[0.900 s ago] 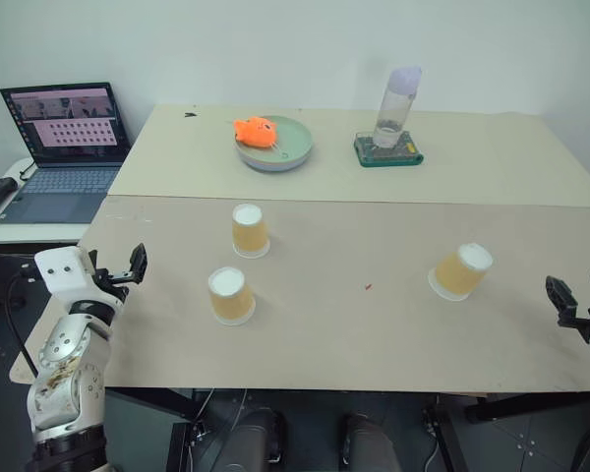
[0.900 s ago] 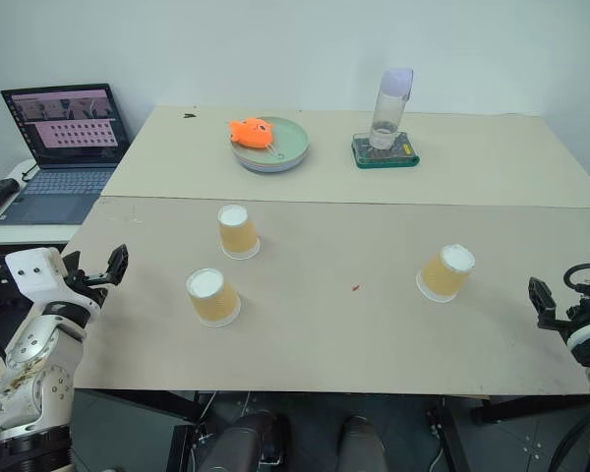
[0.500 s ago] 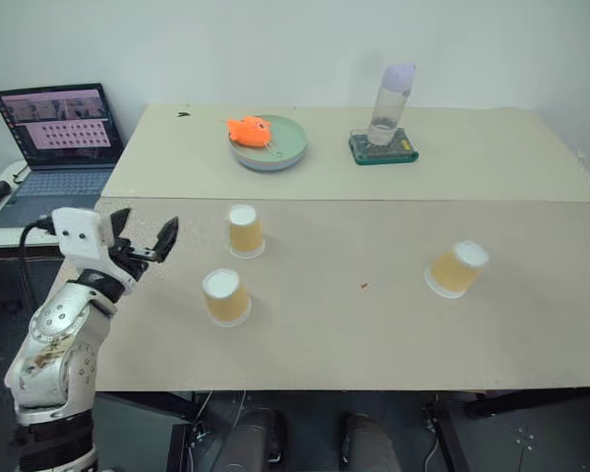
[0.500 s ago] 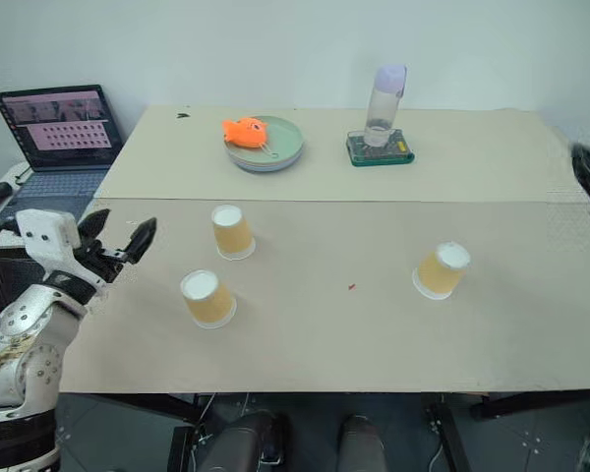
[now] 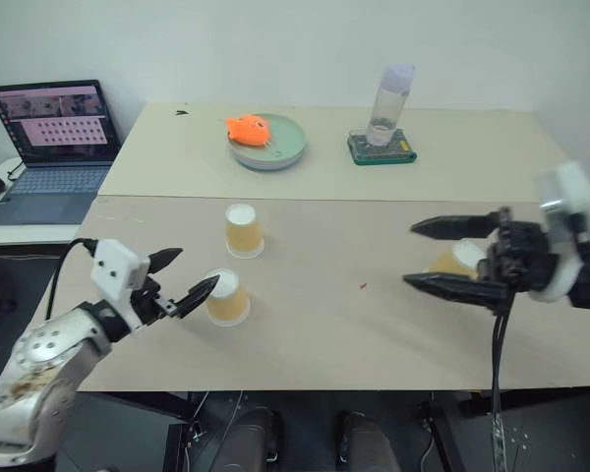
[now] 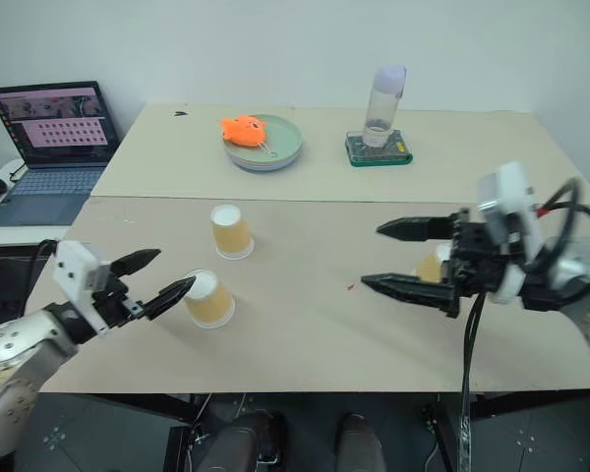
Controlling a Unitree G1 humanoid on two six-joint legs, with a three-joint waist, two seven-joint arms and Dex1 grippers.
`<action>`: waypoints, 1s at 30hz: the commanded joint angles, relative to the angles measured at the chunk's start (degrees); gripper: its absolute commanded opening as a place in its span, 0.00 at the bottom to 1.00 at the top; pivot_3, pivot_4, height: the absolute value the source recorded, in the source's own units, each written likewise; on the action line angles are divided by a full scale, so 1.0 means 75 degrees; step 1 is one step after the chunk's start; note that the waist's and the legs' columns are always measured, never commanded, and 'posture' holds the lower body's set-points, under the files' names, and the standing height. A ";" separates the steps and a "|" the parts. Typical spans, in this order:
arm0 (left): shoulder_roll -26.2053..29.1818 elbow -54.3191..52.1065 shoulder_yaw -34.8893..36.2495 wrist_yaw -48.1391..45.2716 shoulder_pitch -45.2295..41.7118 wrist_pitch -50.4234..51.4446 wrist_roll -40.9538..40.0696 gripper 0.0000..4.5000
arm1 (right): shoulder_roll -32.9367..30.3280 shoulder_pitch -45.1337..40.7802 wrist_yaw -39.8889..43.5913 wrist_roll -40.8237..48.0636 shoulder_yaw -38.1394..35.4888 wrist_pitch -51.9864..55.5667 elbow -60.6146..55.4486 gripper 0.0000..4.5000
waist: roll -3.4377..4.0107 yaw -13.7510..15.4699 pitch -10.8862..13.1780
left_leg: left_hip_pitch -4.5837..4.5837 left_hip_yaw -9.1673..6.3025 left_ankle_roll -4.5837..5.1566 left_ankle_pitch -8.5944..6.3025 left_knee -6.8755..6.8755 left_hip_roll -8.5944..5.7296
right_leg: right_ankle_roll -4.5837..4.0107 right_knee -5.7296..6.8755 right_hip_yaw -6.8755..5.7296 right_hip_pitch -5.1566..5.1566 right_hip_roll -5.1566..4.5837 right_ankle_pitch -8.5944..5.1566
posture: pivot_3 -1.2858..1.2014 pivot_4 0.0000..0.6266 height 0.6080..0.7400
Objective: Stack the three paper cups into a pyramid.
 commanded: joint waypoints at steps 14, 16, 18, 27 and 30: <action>-0.0288 0.0540 -0.0722 -0.0574 -0.0058 -0.0944 0.0713 1.00 | 0.0765 -0.0580 -0.0260 -0.0705 0.0904 -0.0151 -0.0292 1.00 | 0.0003 0.0176 0.0002 | -0.0016 0.0023 -0.0017 0.0008 -0.0008 0.0007 | -0.0049 0.0022 0.0014 -0.0049 0.0018 0.0051 | 0.52 0.24 1.00; -0.0335 0.0700 -0.0909 -0.0670 -0.0151 -0.1113 0.0866 1.00 | 0.0739 -0.0552 -0.0329 -0.0638 0.0829 -0.0096 -0.0372 1.00 | 0.0003 0.0181 0.0002 | -0.0017 0.0025 -0.0015 0.0007 -0.0009 0.0007 | -0.0030 0.0022 0.0014 -0.0051 0.0019 0.0064 | 0.52 0.24 1.00; -0.0411 0.0955 -0.1257 -0.0774 -0.0347 -0.1279 0.1054 1.00 | 0.0688 -0.0517 -0.0443 -0.0564 0.0686 -0.0031 -0.0459 1.00 | 0.0003 0.0196 0.0002 | -0.0019 0.0026 -0.0015 0.0007 -0.0010 0.0007 | -0.0029 0.0022 0.0014 -0.0055 0.0019 0.0065 | 0.52 0.24 1.00; -0.0569 0.1773 -0.1947 -0.1084 -0.1127 -0.1596 0.1430 1.00 | 0.0556 -0.0187 -0.0877 -0.0387 0.0196 0.0202 -0.0866 1.00 | 0.0001 0.0204 0.0001 | -0.0021 0.0027 -0.0015 0.0008 -0.0008 0.0009 | -0.0033 0.0022 0.0009 -0.0054 0.0019 0.0069 | 0.52 0.24 1.00; -0.0614 0.1936 -0.2011 -0.1110 -0.1336 -0.1628 0.1476 1.00 | 0.0537 -0.0014 -0.1006 -0.0346 0.0089 0.0220 -0.0974 1.00 | 0.0000 0.0201 0.0001 | -0.0021 0.0028 -0.0014 0.0008 -0.0008 0.0008 | -0.0032 0.0023 0.0008 -0.0053 0.0019 0.0070 | 0.52 0.24 1.00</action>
